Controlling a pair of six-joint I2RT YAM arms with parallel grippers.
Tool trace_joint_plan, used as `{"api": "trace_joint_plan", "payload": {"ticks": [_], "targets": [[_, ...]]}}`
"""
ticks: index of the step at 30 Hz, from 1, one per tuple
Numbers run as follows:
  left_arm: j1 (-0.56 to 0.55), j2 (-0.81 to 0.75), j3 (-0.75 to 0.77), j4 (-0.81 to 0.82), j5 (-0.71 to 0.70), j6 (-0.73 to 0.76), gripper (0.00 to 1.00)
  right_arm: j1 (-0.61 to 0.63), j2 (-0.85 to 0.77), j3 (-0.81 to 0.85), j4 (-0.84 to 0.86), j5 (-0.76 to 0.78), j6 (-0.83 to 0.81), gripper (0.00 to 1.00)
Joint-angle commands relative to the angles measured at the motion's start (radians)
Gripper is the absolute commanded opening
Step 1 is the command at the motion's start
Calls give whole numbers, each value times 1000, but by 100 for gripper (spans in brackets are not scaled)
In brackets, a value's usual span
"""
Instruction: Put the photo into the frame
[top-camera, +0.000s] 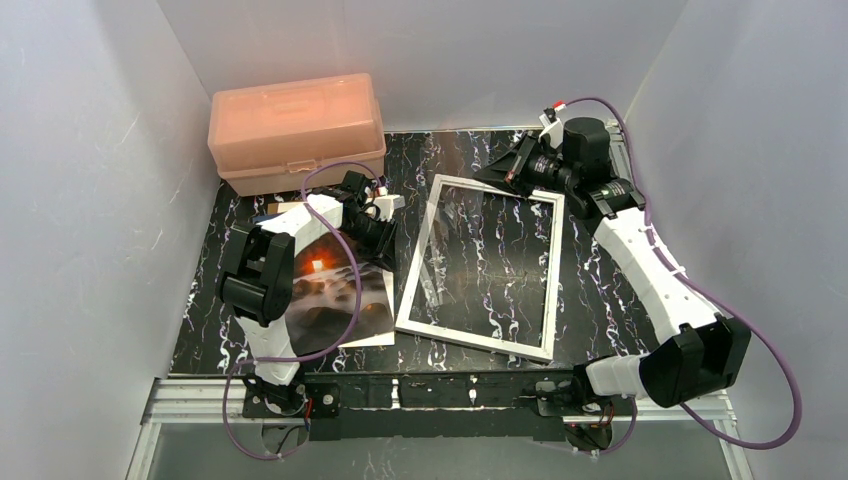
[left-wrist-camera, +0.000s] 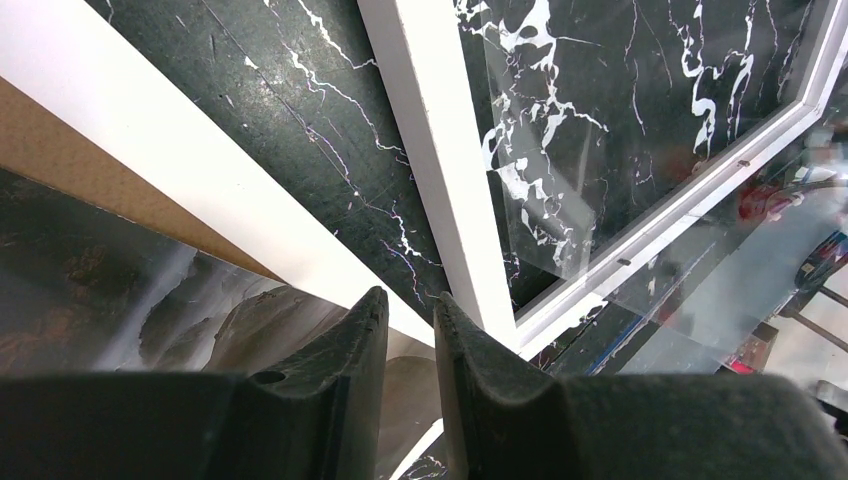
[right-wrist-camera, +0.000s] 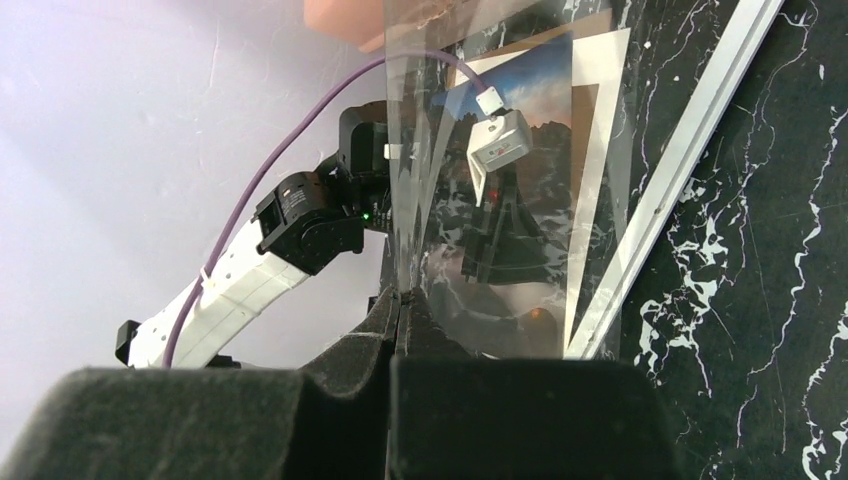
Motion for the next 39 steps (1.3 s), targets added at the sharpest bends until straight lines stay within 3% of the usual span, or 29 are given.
{"api": "trace_joint_plan", "payload": {"ticks": [1,39], "targets": [[5,-47,-6,-28,21,16,22,27,-64,3,43,39,24,1],[5,-55,10,-44,23,1,22,51,-213,-130,51,158,113,1]]}}
